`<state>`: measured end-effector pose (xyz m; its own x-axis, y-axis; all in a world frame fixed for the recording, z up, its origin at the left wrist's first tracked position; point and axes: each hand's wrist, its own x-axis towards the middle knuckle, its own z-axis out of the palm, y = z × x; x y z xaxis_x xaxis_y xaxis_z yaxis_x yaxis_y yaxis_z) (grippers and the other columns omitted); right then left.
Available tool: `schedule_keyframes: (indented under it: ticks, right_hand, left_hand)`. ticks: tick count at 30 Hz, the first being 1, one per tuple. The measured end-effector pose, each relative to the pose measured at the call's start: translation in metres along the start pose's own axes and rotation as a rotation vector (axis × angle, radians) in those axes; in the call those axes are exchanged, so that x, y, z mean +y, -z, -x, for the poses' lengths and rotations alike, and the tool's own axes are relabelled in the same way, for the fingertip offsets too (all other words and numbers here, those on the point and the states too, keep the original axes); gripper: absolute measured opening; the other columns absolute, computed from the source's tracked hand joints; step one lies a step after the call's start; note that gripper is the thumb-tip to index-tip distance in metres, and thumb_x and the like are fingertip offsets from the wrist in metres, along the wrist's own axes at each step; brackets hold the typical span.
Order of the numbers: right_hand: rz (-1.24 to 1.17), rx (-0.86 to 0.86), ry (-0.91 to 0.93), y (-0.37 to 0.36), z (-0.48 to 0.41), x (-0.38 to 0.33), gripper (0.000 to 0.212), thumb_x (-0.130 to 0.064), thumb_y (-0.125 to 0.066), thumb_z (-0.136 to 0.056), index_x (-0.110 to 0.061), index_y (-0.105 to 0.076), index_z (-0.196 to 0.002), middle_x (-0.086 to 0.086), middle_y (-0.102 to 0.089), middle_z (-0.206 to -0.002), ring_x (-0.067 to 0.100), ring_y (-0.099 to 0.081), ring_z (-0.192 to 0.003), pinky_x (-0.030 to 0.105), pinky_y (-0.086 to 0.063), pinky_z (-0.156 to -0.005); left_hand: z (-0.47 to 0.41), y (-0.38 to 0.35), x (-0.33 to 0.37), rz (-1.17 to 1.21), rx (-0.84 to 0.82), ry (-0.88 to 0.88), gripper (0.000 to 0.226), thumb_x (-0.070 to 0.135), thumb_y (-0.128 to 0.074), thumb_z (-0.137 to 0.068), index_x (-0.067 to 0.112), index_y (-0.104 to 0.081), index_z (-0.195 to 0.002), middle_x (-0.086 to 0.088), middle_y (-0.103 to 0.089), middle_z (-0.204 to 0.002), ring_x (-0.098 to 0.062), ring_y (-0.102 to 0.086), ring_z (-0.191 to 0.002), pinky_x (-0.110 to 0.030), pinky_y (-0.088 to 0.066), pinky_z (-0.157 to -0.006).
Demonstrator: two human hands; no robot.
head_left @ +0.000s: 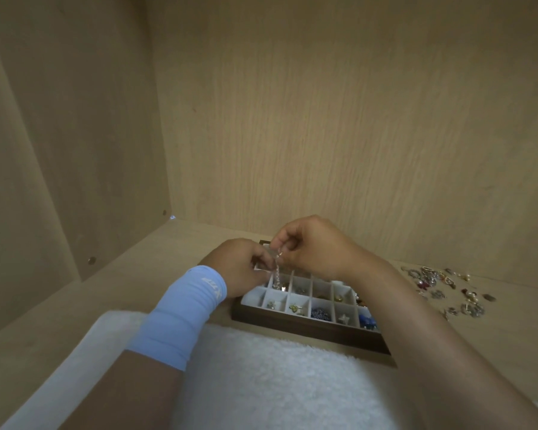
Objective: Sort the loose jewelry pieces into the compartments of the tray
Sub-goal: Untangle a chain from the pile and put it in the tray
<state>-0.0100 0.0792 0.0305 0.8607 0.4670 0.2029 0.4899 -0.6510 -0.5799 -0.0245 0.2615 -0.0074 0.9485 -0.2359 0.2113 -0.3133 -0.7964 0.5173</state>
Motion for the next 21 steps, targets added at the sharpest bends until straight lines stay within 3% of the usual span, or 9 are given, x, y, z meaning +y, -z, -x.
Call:
schedule_keyframes:
  ticks: [4,7,9,13,16,21]
  right_hand:
    - [0.07,-0.039,-0.009,-0.011,0.001,0.006,0.021,-0.003,-0.074,-0.084,-0.021,-0.079,-0.094,-0.013,-0.071,-0.082,-0.005,-0.067,-0.076,0.01,-0.053,-0.072]
    - [0.061,-0.076,-0.019,-0.012,0.0,0.009,0.022,-0.005,-0.076,-0.084,-0.024,-0.079,-0.095,-0.01,-0.075,-0.084,-0.004,-0.069,-0.076,0.007,-0.052,-0.069]
    - [0.082,-0.081,-0.02,-0.01,0.001,0.01,0.022,-0.008,-0.076,-0.084,-0.027,-0.079,-0.094,-0.011,-0.074,-0.085,-0.005,-0.068,-0.077,0.008,-0.051,-0.068]
    - [0.132,-0.084,-0.051,-0.01,0.001,0.011,0.008,-0.02,-0.077,-0.086,-0.028,-0.08,-0.087,-0.015,-0.073,-0.084,-0.003,-0.067,-0.081,0.021,-0.055,-0.078]
    - [0.246,-0.167,-0.086,-0.013,0.002,0.009,0.008,-0.026,-0.074,-0.087,-0.027,-0.081,-0.089,-0.014,-0.073,-0.083,0.004,-0.066,-0.082,0.032,-0.056,-0.082]
    - [0.294,-0.193,-0.1,-0.015,0.003,0.008,0.012,-0.029,-0.07,-0.088,-0.026,-0.081,-0.094,-0.009,-0.075,-0.093,0.01,-0.066,-0.086,0.033,-0.056,-0.083]
  left_hand:
    - [0.0,0.002,-0.001,-0.074,-0.016,0.012,0.009,0.029,-0.073,-0.08,0.034,-0.071,-0.087,0.019,-0.057,-0.073,0.002,-0.053,-0.07,-0.01,-0.036,-0.063]
    - [0.0,0.002,-0.001,-0.127,-0.016,0.006,0.008,0.031,-0.071,-0.082,0.033,-0.071,-0.09,0.021,-0.055,-0.077,0.005,-0.051,-0.069,-0.009,-0.033,-0.062]
    - [0.001,0.001,-0.001,-0.147,-0.018,-0.007,0.011,0.031,-0.07,-0.083,0.034,-0.073,-0.094,0.019,-0.057,-0.086,0.001,-0.052,-0.076,-0.015,-0.04,-0.071]
    - [0.002,-0.003,-0.002,-0.191,-0.032,-0.047,0.012,0.036,-0.067,-0.085,0.037,-0.071,-0.096,0.013,-0.061,-0.101,-0.009,-0.048,-0.102,-0.029,-0.044,-0.093]
    - [0.001,-0.003,0.0,-0.21,-0.048,-0.06,0.018,0.044,-0.067,-0.084,0.037,-0.071,-0.099,0.011,-0.06,-0.104,-0.012,-0.047,-0.108,-0.033,-0.044,-0.096]
    - [0.0,-0.008,0.002,-0.179,-0.082,-0.078,0.029,0.049,-0.067,-0.081,0.037,-0.065,-0.108,0.011,-0.056,-0.112,-0.012,-0.042,-0.114,-0.035,-0.042,-0.099]
